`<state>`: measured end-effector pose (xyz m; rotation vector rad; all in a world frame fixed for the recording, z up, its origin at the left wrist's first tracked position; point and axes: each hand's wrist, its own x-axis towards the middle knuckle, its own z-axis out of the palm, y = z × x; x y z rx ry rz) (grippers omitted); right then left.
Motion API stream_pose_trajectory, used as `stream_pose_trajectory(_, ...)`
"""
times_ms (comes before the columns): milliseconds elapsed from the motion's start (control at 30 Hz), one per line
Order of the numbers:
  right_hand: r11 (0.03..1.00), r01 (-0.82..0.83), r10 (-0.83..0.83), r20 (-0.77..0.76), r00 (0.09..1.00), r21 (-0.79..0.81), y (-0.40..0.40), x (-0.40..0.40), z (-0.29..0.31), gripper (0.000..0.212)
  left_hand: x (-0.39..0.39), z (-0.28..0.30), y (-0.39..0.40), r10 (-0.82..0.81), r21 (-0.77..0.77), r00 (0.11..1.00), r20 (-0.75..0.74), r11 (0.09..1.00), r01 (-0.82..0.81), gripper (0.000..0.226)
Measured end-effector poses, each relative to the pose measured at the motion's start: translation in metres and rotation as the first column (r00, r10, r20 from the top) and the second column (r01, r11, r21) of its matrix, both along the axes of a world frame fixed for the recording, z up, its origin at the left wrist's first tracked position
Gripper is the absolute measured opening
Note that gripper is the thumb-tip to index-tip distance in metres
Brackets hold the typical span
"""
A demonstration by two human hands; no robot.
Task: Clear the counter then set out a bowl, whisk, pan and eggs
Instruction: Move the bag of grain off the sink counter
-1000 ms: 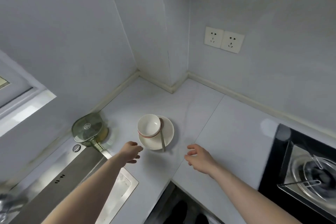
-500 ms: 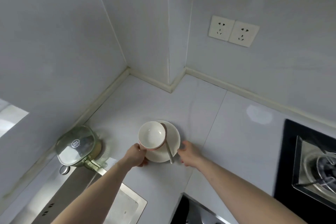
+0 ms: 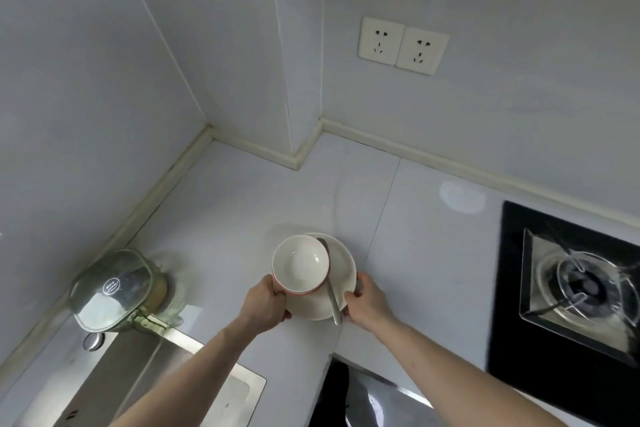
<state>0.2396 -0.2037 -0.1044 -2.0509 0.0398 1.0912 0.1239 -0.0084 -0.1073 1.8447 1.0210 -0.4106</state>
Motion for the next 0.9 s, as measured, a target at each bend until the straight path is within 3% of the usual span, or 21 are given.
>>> stream_pose_trajectory(133,0.997,0.058,-0.058,0.012,0.998,0.043,-0.047,-0.003,0.035,0.026,0.007,0.019,-0.035,-0.095,0.015,0.995,0.031,0.995,0.094,0.018)
stream_pose_trajectory(267,0.991,0.123,-0.124,0.031,0.992,0.05,-0.107,-0.002,0.059,0.036,0.021,0.044,-0.081,-0.168,-0.027,0.983,0.077,0.985,0.171,0.017)
stream_pose_trajectory(467,0.95,0.299,-0.305,0.07,0.95,0.089,-0.201,-0.012,0.089,0.034,0.048,0.079,-0.16,-0.269,-0.101,0.957,0.114,0.955,0.28,0.013)
stream_pose_trajectory(900,0.788,0.593,-0.615,0.165,0.771,0.165,-0.448,-0.076,0.139,0.026,0.076,0.14,-0.399,-0.609,-0.067,0.772,0.182,0.776,0.628,0.013)
